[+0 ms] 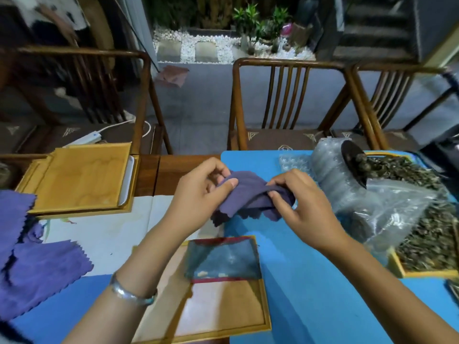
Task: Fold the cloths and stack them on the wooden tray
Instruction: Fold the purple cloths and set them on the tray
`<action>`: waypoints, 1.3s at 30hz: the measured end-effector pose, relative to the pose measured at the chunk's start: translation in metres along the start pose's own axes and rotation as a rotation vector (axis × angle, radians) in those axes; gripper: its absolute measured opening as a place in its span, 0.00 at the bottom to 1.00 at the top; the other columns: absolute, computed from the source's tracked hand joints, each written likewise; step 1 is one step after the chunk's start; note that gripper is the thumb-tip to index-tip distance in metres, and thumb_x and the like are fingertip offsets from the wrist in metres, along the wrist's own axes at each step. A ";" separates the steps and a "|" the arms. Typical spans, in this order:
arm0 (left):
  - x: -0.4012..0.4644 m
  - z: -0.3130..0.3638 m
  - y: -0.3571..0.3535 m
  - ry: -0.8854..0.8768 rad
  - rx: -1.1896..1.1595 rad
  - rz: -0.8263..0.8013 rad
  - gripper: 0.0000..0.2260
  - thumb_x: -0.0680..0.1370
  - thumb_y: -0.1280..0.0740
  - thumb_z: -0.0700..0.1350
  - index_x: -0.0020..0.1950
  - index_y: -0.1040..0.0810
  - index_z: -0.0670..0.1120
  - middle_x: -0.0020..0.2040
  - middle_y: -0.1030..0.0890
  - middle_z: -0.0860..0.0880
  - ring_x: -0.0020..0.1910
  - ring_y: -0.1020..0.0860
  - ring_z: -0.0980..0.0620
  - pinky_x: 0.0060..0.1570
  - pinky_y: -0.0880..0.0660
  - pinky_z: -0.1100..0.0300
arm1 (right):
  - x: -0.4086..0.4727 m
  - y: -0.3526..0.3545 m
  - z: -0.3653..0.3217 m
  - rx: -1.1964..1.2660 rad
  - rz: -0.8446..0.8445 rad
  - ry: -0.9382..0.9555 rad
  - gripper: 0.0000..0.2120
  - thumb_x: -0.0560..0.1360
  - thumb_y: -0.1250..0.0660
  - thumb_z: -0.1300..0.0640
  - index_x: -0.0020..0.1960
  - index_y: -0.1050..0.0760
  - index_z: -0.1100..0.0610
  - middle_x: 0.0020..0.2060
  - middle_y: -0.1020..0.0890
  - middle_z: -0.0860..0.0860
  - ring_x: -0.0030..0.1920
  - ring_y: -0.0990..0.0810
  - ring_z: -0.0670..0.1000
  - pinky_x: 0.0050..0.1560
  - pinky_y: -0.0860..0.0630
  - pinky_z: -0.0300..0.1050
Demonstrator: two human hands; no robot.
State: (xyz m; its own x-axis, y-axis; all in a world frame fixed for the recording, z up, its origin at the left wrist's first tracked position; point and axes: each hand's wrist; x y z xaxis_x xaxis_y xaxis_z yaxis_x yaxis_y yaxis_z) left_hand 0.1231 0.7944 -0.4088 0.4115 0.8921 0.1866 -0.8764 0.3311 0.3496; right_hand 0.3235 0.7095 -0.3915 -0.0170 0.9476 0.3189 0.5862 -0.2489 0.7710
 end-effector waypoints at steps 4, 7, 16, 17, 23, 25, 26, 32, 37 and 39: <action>-0.005 0.037 -0.016 -0.059 0.025 -0.027 0.04 0.75 0.31 0.47 0.44 0.25 0.53 0.37 0.24 0.54 0.29 0.31 0.51 0.30 0.32 0.60 | -0.016 0.042 -0.007 -0.068 0.036 0.036 0.04 0.75 0.36 0.62 0.49 0.24 0.61 0.43 0.27 0.47 0.45 0.30 0.46 0.48 0.37 0.32; -0.012 0.056 -0.032 -0.069 0.018 -0.031 0.04 0.74 0.31 0.50 0.43 0.26 0.54 0.35 0.26 0.57 0.27 0.33 0.56 0.28 0.34 0.62 | -0.029 0.065 -0.005 -0.113 0.046 0.072 0.05 0.75 0.37 0.60 0.48 0.24 0.62 0.42 0.28 0.47 0.45 0.29 0.50 0.48 0.38 0.37; -0.069 0.101 -0.102 -0.040 0.072 0.002 0.05 0.72 0.32 0.51 0.42 0.26 0.53 0.37 0.24 0.56 0.23 0.34 0.58 0.27 0.37 0.66 | -0.106 0.120 0.024 -0.130 -0.025 0.091 0.05 0.76 0.36 0.60 0.49 0.24 0.61 0.43 0.25 0.54 0.46 0.27 0.56 0.46 0.35 0.42; -0.077 0.106 -0.112 -0.029 0.088 0.019 0.05 0.72 0.32 0.51 0.42 0.25 0.53 0.36 0.24 0.57 0.22 0.34 0.58 0.26 0.38 0.67 | -0.116 0.125 0.027 -0.153 -0.045 0.098 0.06 0.77 0.37 0.60 0.49 0.24 0.61 0.43 0.25 0.55 0.46 0.27 0.57 0.46 0.34 0.44; -0.129 0.124 -0.160 0.044 0.168 0.086 0.05 0.73 0.29 0.47 0.39 0.22 0.50 0.34 0.22 0.56 0.23 0.33 0.59 0.29 0.36 0.65 | -0.174 0.150 0.042 -0.199 -0.142 0.112 0.04 0.78 0.36 0.60 0.50 0.24 0.60 0.42 0.25 0.54 0.45 0.26 0.59 0.47 0.32 0.48; -0.148 0.122 -0.171 0.067 0.150 0.058 0.06 0.73 0.29 0.46 0.37 0.22 0.49 0.29 0.23 0.60 0.23 0.32 0.60 0.28 0.38 0.70 | -0.189 0.152 0.047 -0.176 -0.177 0.093 0.05 0.78 0.36 0.59 0.50 0.23 0.58 0.43 0.24 0.53 0.46 0.26 0.57 0.47 0.30 0.49; -0.157 0.121 -0.175 0.080 0.148 0.037 0.07 0.73 0.28 0.46 0.35 0.22 0.50 0.28 0.24 0.62 0.23 0.32 0.62 0.27 0.39 0.72 | -0.196 0.150 0.050 -0.176 -0.207 0.091 0.05 0.78 0.37 0.58 0.51 0.23 0.58 0.43 0.24 0.53 0.46 0.26 0.57 0.47 0.29 0.50; -0.208 0.075 -0.207 0.231 0.205 -0.063 0.05 0.73 0.29 0.46 0.38 0.21 0.48 0.30 0.24 0.56 0.26 0.30 0.61 0.29 0.37 0.70 | -0.250 0.107 0.079 -0.180 -0.392 -0.001 0.08 0.79 0.40 0.55 0.50 0.24 0.57 0.42 0.25 0.52 0.47 0.25 0.56 0.48 0.28 0.52; -0.255 0.028 -0.224 0.392 0.177 -0.116 0.06 0.77 0.35 0.46 0.53 0.24 0.48 0.45 0.21 0.50 0.40 0.23 0.57 0.44 0.26 0.64 | -0.299 0.070 0.094 -0.169 -0.465 -0.199 0.13 0.80 0.45 0.47 0.53 0.27 0.55 0.45 0.27 0.51 0.48 0.25 0.55 0.47 0.26 0.53; -0.274 0.010 -0.224 0.375 0.271 -0.195 0.13 0.76 0.34 0.44 0.61 0.26 0.48 0.53 0.22 0.49 0.51 0.24 0.55 0.55 0.28 0.63 | -0.316 0.060 0.098 -0.165 -0.478 -0.266 0.16 0.79 0.46 0.44 0.57 0.28 0.53 0.47 0.28 0.50 0.49 0.25 0.54 0.46 0.25 0.51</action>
State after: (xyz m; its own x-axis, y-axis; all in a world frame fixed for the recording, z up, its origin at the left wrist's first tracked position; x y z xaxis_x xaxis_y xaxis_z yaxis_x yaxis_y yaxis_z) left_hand 0.2092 0.4732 -0.5293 0.3995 0.8872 -0.2309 -0.6754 0.4552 0.5802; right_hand 0.4430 0.4145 -0.5001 -0.0317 0.9750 -0.2199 0.4286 0.2120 0.8783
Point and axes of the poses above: each hand's wrist, its own x-axis towards the middle knuckle, its own y-axis out of the back of the hand, z = x × y
